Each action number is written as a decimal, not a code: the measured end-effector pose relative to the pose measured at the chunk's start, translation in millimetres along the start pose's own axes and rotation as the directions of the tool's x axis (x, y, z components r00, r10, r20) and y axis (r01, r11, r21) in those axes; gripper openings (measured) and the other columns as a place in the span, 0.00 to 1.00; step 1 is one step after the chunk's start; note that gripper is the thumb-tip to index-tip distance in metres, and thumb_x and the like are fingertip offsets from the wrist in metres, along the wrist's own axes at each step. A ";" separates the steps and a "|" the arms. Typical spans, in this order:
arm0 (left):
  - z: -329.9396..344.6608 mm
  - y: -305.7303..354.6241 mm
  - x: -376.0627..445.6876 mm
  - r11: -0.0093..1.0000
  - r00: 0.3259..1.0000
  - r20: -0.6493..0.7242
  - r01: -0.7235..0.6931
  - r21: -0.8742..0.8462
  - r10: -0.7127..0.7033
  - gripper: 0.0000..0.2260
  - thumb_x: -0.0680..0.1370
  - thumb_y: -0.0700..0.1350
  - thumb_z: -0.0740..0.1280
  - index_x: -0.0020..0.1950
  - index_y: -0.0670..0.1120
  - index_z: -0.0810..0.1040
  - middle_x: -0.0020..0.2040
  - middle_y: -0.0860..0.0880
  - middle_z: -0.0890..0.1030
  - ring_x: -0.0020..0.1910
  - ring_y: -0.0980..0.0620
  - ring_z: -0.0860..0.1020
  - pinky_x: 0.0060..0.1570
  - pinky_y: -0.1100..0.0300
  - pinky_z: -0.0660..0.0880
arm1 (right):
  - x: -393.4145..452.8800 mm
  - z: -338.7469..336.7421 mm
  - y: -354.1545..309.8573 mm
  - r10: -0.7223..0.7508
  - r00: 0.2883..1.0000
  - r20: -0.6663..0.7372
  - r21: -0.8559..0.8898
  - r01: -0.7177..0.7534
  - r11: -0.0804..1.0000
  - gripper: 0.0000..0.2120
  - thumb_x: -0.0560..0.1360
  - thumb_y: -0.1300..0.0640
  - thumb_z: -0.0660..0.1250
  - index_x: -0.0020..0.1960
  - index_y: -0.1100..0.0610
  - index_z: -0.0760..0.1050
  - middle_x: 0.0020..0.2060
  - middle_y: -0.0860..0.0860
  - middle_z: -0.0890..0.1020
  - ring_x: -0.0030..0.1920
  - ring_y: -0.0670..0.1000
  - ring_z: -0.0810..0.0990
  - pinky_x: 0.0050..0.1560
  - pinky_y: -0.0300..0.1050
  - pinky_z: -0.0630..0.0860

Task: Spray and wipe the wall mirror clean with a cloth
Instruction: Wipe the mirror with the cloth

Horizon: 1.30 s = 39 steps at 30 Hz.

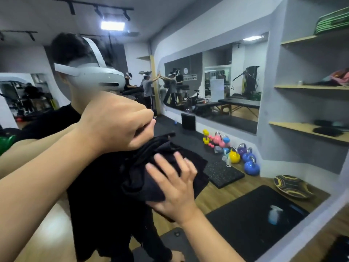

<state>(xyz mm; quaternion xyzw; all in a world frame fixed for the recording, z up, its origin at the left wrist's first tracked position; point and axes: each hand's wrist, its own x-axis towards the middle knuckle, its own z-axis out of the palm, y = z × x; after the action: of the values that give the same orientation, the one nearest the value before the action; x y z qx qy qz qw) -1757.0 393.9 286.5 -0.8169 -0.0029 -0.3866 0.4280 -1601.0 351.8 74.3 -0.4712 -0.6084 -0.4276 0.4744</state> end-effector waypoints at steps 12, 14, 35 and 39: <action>3.0 10.4 17.3 0.998 0.996 0.059 0.058 0.036 -0.060 0.19 0.82 0.47 0.61 0.31 0.48 0.64 0.27 0.48 0.72 0.28 0.41 0.79 0.26 0.55 0.69 | 60.9 -42.3 177.7 0.830 0.510 -0.225 0.277 -0.783 0.557 0.27 0.73 0.42 0.63 0.70 0.48 0.69 0.72 0.45 0.71 0.66 0.56 0.68 0.69 0.60 0.62; 9.2 26.4 36.6 0.999 0.999 0.035 0.027 -0.019 -0.026 0.18 0.81 0.46 0.63 0.32 0.50 0.62 0.26 0.48 0.71 0.29 0.41 0.81 0.27 0.53 0.74 | 75.0 -39.1 164.9 0.887 0.398 -0.234 0.307 -0.836 0.456 0.29 0.71 0.40 0.61 0.71 0.49 0.70 0.73 0.44 0.70 0.68 0.57 0.68 0.69 0.58 0.59; 136.2 78.8 144.9 0.992 0.998 0.045 -0.037 -0.124 0.043 0.17 0.81 0.48 0.62 0.34 0.51 0.61 0.28 0.49 0.68 0.25 0.40 0.70 0.24 0.52 0.69 | 45.9 -66.4 284.7 0.655 0.737 -0.166 0.194 -0.627 0.754 0.27 0.73 0.43 0.67 0.70 0.48 0.73 0.73 0.43 0.70 0.68 0.55 0.68 0.69 0.62 0.63; 138.9 79.3 143.8 0.990 0.998 0.035 -0.044 -0.133 0.049 0.16 0.81 0.46 0.62 0.35 0.52 0.61 0.28 0.48 0.67 0.25 0.41 0.70 0.25 0.52 0.70 | 84.5 -65.6 278.7 0.888 0.411 -0.207 0.329 -0.825 0.459 0.27 0.73 0.42 0.64 0.70 0.48 0.70 0.72 0.41 0.70 0.66 0.53 0.66 0.70 0.63 0.60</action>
<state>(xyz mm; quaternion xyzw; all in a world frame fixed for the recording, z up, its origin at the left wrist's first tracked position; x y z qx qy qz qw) -1542.2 394.2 275.9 -0.8505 0.0335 -0.3603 0.3816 -1325.7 355.5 189.6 -0.5878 -0.2197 -0.1445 0.7651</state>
